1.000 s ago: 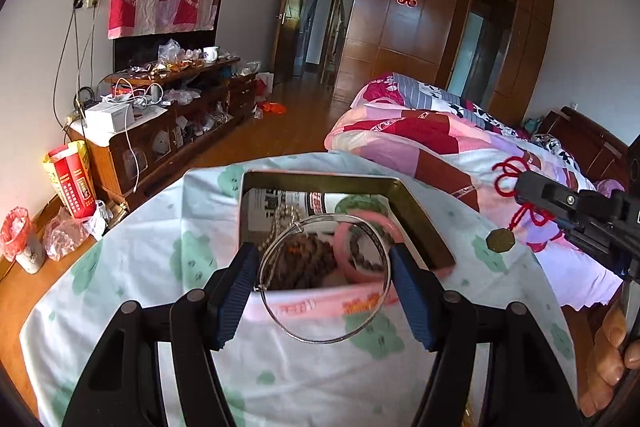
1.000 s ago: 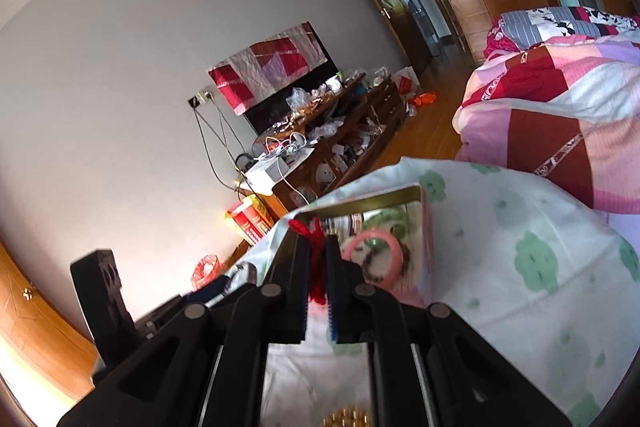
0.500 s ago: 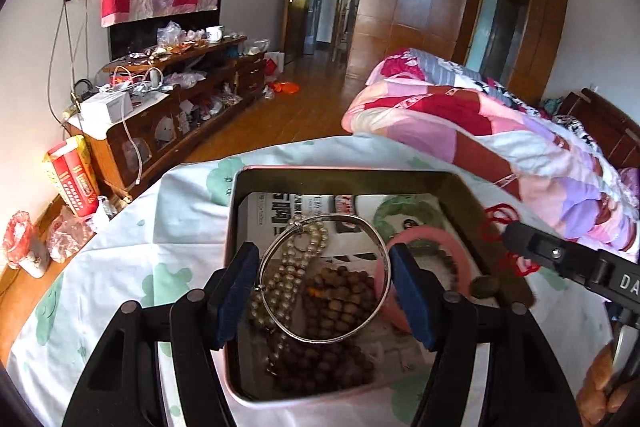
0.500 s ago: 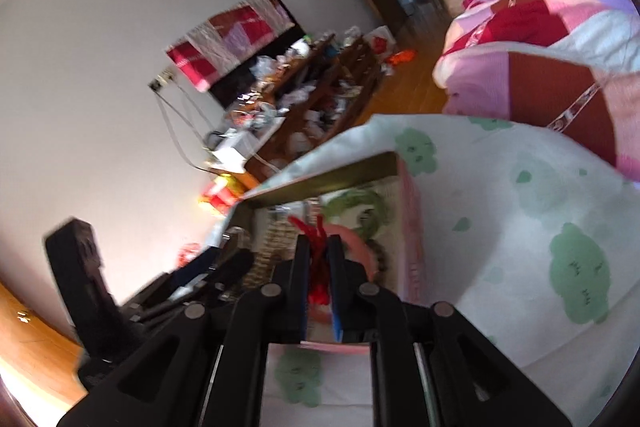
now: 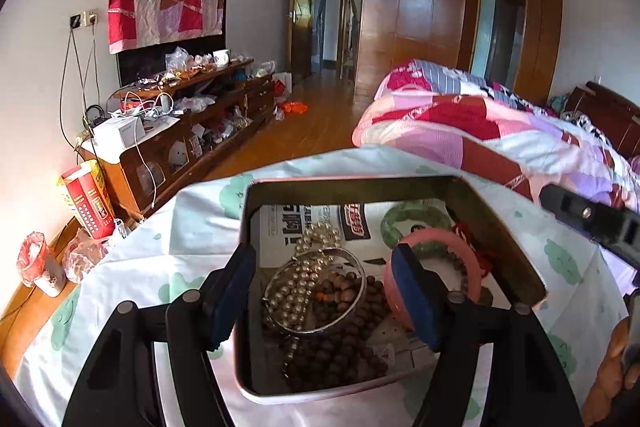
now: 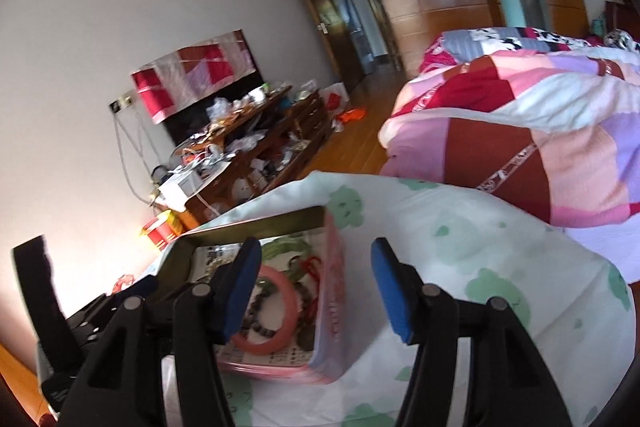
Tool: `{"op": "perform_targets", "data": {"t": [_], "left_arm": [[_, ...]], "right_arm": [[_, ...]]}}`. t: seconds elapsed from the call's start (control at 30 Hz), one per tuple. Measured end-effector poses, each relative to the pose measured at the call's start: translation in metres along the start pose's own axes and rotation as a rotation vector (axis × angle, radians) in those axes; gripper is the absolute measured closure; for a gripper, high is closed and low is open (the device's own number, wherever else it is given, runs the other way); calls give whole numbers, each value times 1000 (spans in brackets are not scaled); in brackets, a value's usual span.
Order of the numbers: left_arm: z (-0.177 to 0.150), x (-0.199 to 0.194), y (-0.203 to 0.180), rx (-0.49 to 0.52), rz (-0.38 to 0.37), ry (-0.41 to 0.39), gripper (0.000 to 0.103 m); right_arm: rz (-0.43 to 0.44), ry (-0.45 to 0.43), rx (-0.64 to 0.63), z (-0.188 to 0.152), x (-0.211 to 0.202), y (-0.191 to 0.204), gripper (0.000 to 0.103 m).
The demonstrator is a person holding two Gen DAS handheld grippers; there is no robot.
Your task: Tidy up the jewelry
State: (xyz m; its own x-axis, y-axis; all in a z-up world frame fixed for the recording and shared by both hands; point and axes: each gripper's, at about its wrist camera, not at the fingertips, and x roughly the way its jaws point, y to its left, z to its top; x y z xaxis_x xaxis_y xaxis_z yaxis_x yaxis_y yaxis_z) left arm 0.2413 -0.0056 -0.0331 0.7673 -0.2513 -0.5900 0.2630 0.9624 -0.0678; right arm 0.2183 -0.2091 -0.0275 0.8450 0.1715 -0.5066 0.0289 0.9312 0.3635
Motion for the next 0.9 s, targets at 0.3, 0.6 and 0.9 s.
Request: {"op": "perform_targets", "data": {"t": [0.3, 0.6, 0.9], "left_arm": [[-3, -34, 18, -83, -26, -19, 33], [-32, -69, 21, -122, -18, 23, 33], [-52, -103, 12, -81, 73, 26, 33]], "right_arm": [[-72, -9, 40, 1, -10, -16, 41], [-90, 26, 42, -25, -50, -19, 41], [-80, 64, 30, -55, -76, -11, 41]]}}
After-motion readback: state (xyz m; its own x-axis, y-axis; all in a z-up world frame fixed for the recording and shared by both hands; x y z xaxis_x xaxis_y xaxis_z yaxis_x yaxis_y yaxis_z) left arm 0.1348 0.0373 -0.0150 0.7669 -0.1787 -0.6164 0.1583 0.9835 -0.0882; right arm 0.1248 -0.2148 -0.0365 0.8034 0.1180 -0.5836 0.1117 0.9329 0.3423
